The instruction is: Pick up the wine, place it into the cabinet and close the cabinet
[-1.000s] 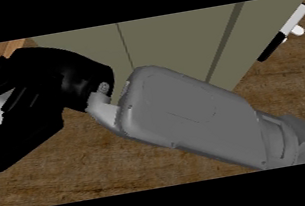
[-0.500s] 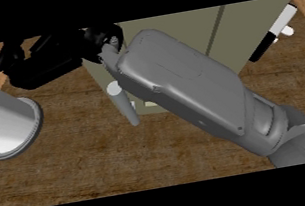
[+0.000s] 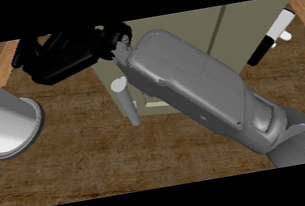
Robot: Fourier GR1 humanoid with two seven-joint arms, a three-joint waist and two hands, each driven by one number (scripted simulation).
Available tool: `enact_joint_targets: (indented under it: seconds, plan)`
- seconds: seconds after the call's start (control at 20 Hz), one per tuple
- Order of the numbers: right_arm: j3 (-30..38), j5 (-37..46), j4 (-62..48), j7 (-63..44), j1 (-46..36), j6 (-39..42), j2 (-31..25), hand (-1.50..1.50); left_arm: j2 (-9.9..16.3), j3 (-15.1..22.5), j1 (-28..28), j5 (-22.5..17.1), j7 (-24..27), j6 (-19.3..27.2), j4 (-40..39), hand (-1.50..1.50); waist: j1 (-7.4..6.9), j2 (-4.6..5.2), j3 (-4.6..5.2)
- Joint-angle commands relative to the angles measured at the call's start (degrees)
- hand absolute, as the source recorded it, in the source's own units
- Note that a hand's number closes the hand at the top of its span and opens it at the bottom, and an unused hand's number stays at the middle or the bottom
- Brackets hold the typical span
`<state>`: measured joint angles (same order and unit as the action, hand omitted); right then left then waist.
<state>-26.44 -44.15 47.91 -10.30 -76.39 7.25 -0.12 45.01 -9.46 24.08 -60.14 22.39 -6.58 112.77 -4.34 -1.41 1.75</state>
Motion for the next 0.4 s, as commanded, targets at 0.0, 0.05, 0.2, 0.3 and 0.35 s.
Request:
enact_joint_targets:
  seconds: [0.0, 0.05, 0.2, 0.3, 0.35]
  plan:
    - [4.80, 1.71, -7.74, 2.53, 2.92, -3.05, -9.69, 1.50, -0.36, 0.95, -0.23, -0.88, -0.85, -0.33, 0.75, -1.50, 3.29, 2.96, -1.68]
    - [5.10, 1.87, -7.89, 4.29, 3.76, -3.40, -9.49, 1.50, -0.47, 0.92, -0.15, -0.82, -0.89, 0.50, 2.51, -1.50, 2.87, 2.92, -1.80]
    - [5.11, 0.78, -8.36, 4.44, 3.48, -2.84, -8.59, 1.50, -0.20, 2.13, -1.82, -0.94, -1.86, 0.92, 2.06, -1.50, 4.45, 3.64, -1.67]
    - [4.01, 0.88, -8.45, 5.24, 3.69, -2.38, -8.49, 1.50, -0.23, 3.83, -1.61, -1.18, -3.03, 0.85, 3.34, -1.50, 4.48, 3.41, -1.70]
    - [4.24, 0.77, -8.97, 5.54, 3.49, -2.28, -9.42, 1.50, -0.30, 3.21, -0.90, -1.33, -2.92, 0.91, 3.51, -1.50, 3.48, 3.23, -1.69]
